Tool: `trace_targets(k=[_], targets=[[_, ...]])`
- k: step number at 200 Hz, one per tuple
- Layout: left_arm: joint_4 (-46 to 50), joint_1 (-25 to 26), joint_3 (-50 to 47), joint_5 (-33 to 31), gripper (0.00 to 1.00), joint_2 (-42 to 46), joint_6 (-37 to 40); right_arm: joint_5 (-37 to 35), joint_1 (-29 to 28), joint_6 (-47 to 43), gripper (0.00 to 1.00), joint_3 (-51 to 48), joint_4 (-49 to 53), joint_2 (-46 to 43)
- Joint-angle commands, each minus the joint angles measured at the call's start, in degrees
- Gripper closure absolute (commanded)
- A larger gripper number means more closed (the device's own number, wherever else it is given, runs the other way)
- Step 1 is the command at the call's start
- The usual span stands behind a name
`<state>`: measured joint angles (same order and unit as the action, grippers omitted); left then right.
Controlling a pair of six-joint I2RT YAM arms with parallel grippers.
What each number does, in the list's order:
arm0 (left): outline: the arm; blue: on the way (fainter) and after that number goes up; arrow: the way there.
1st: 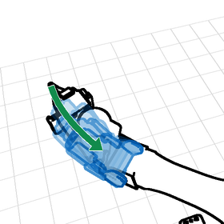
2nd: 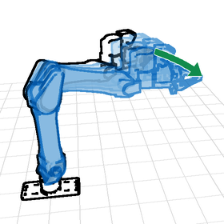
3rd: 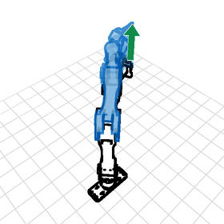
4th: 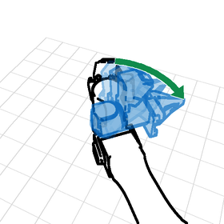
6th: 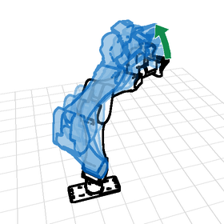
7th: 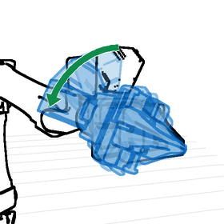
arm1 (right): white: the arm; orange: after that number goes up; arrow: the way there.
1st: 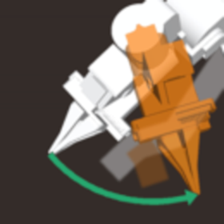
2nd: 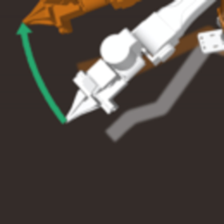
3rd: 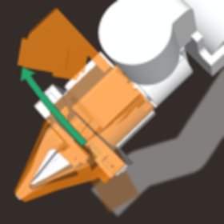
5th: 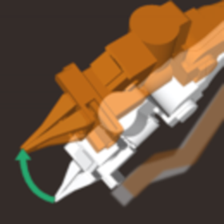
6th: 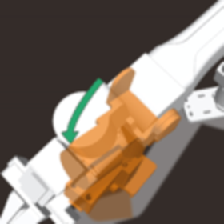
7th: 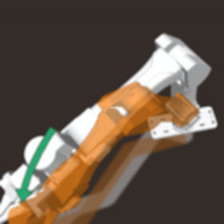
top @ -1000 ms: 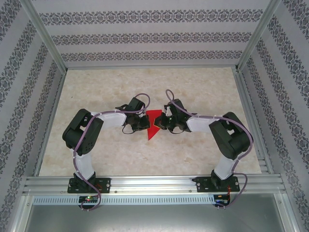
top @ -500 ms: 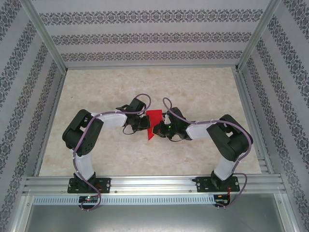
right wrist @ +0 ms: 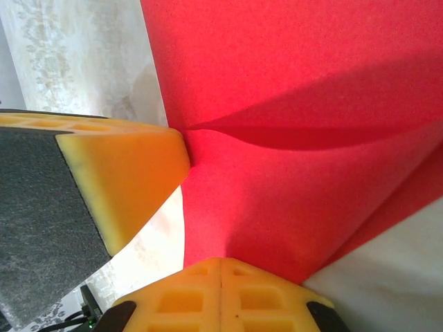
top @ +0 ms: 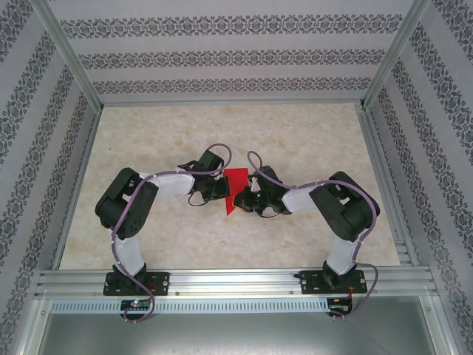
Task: Fold a paper plane with a square sheet of paper (pick it up from the middle)
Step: Third fold the triangle at the center of the table.
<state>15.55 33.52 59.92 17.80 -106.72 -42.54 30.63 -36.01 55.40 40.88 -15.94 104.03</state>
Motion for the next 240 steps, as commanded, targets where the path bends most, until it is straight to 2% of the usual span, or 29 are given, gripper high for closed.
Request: trace_targets(k=[1, 75, 140, 188, 208, 240], targets=[[4.66, 0.19, -0.79, -4.35, 1.0, 0.03, 0.78, 0.0, -0.25, -0.41, 0.96, 1.48, -0.42, 1.66], [-0.85, 1.37, -0.98, 4.15, 0.83, 3.98, 2.58, -1.72, -0.23, -0.67, 0.96, 2.97, 5.04, 2.71], [0.55, 1.6, -1.55, 1.18, 0.89, 1.22, 2.04, -1.55, -0.26, -0.96, 0.97, 3.58, 5.69, 2.93], [5.38, 1.59, -0.85, -5.19, 0.95, -0.06, 2.7, -0.43, 1.86, -1.13, 0.96, 2.76, 1.97, -2.01], [6.05, 1.69, -0.68, -5.81, 0.96, -0.24, 3.12, -1.82, 3.89, -3.64, 0.95, 3.3, 5.27, -4.74], [6.26, 1.66, -0.31, -5.8, 0.97, -0.71, 3.17, -2.42, 4.48, -6.49, 0.96, 5.83, 9.6, -3.17]])
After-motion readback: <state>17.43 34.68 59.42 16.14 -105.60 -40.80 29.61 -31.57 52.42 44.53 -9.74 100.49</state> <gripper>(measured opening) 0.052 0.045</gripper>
